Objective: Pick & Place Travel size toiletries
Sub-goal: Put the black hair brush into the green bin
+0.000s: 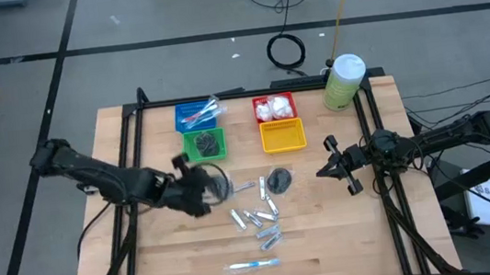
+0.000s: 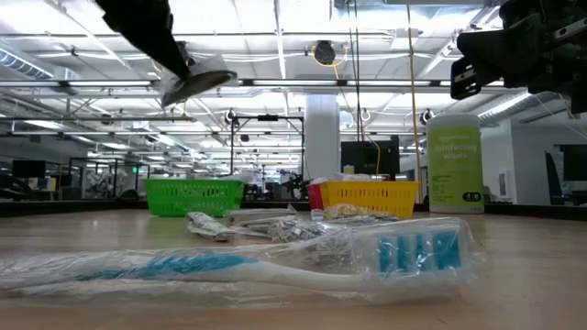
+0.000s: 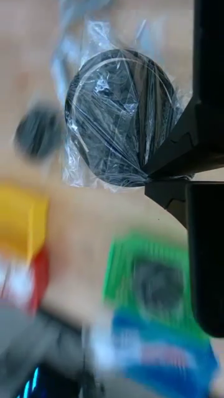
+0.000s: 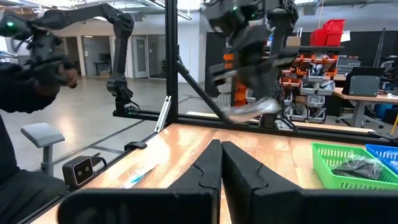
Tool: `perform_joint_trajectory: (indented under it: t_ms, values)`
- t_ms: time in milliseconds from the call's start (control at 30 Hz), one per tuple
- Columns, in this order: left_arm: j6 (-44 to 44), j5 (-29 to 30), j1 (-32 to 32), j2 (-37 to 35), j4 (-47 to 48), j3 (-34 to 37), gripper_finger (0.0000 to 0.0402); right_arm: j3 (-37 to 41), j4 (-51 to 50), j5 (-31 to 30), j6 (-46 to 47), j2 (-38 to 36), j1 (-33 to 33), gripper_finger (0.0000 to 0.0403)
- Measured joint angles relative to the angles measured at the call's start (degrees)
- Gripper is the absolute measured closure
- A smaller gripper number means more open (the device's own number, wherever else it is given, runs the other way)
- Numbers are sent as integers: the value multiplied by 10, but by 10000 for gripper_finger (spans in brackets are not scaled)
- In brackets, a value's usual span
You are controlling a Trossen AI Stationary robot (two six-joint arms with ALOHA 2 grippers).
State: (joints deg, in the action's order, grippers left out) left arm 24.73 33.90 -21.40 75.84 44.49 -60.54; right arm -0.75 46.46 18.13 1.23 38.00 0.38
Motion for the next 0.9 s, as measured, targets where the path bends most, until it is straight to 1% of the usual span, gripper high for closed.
perform_joint_trajectory:
  t_ms: [67,133,233,400,567,733,900]
  values:
    - [0,44,15,-16,19,0,400,0,0,0,0,0,0,403]
    - [-4,75,35,-29,30,0,401,0,0,0,0,0,0,403]
    - [-13,103,73,-35,38,0,400,0,0,0,0,0,0,403]
    - [-40,111,142,-33,40,0,400,0,0,0,0,0,0,403]
    - [-41,112,212,-27,31,12,399,0,0,0,0,0,0,403]
    - [-25,112,271,-26,19,49,399,0,0,0,0,0,0,403]
    - [-6,110,307,-26,-47,115,400,0,0,0,0,0,0,403]
